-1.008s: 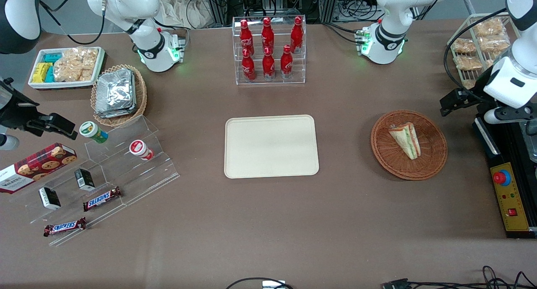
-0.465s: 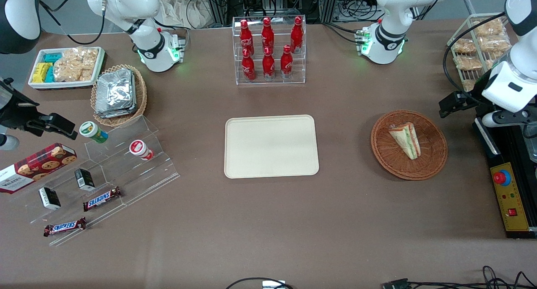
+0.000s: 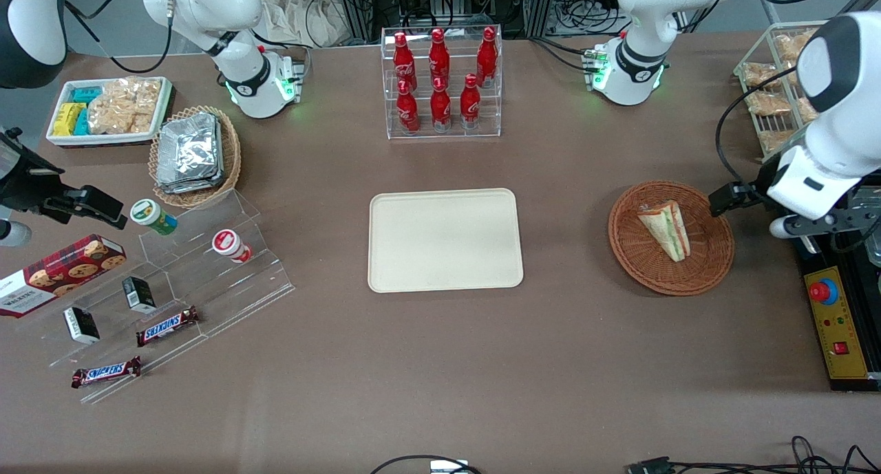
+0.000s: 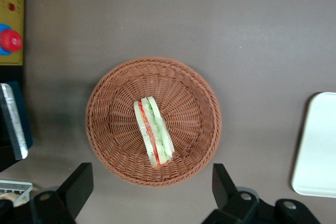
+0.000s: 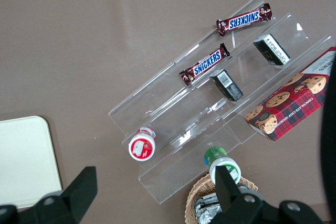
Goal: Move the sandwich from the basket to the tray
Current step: 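Lower the open left gripper over the wrapped sandwich in the basket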
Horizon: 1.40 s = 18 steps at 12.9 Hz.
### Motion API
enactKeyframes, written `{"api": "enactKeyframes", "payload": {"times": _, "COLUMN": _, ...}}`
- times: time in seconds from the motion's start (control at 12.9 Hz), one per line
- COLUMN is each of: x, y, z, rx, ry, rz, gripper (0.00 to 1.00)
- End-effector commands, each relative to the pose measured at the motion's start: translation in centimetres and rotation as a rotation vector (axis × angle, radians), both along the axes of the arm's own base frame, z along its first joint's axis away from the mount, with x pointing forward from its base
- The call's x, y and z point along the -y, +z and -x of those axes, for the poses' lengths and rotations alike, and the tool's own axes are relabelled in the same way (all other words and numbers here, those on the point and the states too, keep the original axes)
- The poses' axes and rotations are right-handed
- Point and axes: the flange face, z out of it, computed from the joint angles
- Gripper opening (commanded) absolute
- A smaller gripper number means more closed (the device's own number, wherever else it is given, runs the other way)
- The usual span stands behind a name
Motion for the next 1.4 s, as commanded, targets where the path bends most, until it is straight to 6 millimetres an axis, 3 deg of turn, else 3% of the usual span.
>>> {"api": "enactKeyframes", "payload": {"times": 0.0, "x": -0.5, "y": -4.4, "z": 2.2, "rx": 0.024, "ry": 0.007, "rz": -0.015, "gripper": 1.00}}
{"api": "enactKeyframes", "payload": {"times": 0.31, "x": -1.7, "y": -11.1, "z": 3.4, "rx": 0.040, "ry": 0.034, "rz": -0.004, "gripper": 1.00}}
{"api": "enactKeyframes", "payload": {"times": 0.7, "x": -1.5, "y": -18.8, "z": 6.0, "rx": 0.059, "ry": 0.033, "rz": 0.010, "gripper": 1.00}}
{"api": "enactKeyframes", "payload": {"times": 1.09, "x": -1.5, "y": -23.2, "z": 7.2, "rx": 0.011, "ry": 0.035, "rz": 0.020, "gripper": 1.00}}
{"api": "enactKeyframes", "payload": {"times": 1.32, "x": -1.5, "y": -24.4, "z": 7.4, "rx": -0.007, "ry": 0.034, "rz": 0.023, "gripper": 1.00}}
